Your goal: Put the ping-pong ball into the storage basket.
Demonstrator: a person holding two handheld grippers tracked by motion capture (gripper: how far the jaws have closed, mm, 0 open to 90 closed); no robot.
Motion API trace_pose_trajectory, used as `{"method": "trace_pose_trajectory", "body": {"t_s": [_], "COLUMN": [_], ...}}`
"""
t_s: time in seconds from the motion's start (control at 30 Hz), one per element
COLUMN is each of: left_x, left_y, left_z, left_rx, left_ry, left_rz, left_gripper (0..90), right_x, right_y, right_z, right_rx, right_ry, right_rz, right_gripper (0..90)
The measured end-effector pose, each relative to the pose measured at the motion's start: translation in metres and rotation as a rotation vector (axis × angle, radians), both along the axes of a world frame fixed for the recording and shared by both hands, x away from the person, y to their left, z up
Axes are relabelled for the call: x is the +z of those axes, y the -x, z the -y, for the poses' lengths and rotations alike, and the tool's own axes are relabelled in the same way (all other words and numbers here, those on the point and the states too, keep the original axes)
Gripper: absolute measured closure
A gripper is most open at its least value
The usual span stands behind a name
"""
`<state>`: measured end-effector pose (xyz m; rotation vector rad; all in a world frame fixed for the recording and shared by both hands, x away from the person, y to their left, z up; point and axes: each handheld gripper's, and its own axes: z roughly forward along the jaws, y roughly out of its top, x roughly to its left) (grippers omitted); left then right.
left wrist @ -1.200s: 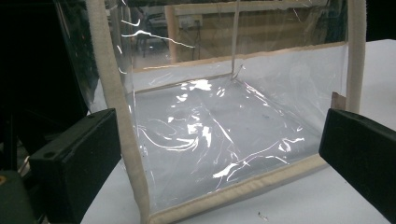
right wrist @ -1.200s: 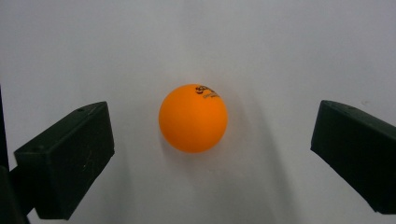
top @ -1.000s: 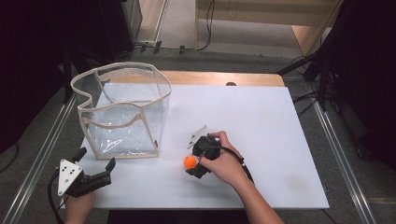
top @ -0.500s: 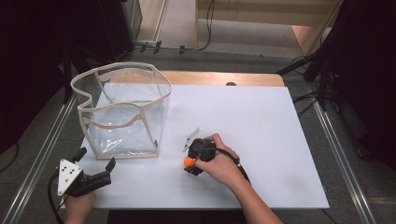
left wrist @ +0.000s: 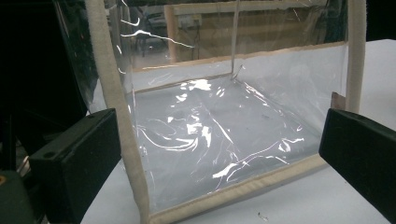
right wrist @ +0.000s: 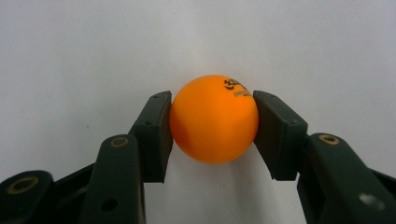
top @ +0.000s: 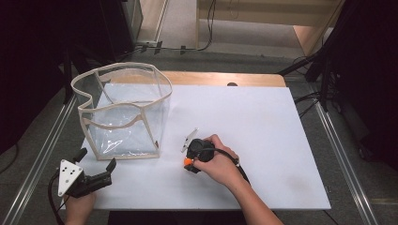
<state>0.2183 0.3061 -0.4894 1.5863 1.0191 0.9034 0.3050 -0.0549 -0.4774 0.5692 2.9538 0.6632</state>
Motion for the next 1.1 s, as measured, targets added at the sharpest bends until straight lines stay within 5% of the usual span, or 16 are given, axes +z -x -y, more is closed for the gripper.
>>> {"method": "trace_pose_trajectory", "body": {"t_s": [1.1], "left_x": [0.000], "left_y": [0.000], "left_z": [0.000], "left_rx": [-0.002], "left_ry": [-0.004], "left_rz": [0.001], "left_gripper": [0.0], "right_x": [0.033], "right_y": [-0.015], "right_z": [-0.003], "right_rx": [0.026], "right_ry": [-0.055], "right_rz": [-0.052], "right_gripper": [48.1]}}
